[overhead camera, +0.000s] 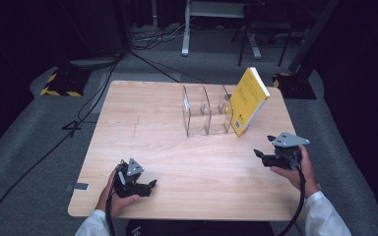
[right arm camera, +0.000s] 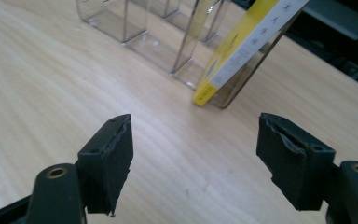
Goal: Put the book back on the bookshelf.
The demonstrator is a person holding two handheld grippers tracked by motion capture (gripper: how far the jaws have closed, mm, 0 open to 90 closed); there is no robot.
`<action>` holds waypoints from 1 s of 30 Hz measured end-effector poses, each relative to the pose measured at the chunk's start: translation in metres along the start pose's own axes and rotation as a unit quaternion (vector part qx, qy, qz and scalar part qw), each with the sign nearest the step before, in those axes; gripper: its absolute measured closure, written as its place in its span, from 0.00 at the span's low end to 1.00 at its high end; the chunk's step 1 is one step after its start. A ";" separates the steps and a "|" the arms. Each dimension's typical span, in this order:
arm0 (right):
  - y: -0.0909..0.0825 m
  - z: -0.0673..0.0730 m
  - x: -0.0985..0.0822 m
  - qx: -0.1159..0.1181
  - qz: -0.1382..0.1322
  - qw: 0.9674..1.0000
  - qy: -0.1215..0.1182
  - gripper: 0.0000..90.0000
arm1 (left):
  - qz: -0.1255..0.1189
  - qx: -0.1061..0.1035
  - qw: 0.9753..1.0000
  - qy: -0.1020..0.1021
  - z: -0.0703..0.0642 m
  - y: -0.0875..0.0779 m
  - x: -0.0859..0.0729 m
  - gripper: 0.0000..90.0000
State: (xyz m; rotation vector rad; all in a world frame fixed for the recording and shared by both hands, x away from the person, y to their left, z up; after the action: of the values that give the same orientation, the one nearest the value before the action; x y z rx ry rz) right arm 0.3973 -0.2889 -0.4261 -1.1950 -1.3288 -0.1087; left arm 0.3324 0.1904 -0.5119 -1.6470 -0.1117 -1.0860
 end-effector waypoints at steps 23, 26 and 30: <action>-0.019 0.010 -0.067 0.013 0.037 0.999 0.013 0.30 | 0.000 0.000 1.000 0.000 0.000 0.000 0.000 0.17; -0.022 0.009 -0.076 0.011 0.041 0.999 0.020 0.29 | 0.000 0.000 1.000 0.000 0.000 0.000 0.000 0.17; -0.023 0.008 -0.087 0.013 0.046 0.998 0.027 0.29 | 0.000 0.000 1.000 0.000 0.000 0.000 0.000 0.17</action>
State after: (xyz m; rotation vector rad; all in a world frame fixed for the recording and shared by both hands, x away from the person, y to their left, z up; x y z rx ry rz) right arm 0.3483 -0.3412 -0.4813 -1.2215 -1.2229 -0.0569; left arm 0.3324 0.1904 -0.5119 -1.6472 -0.1118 -1.0859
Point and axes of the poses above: each handheld gripper's, and its own axes: y roughly forward along the jaws, x roughly out of its top, z roughly to its left, the point moved 1 cm from there along y, roughly forward along the jaws, and after that the axes turned 3 degrees about x, right-handed, at the moved point
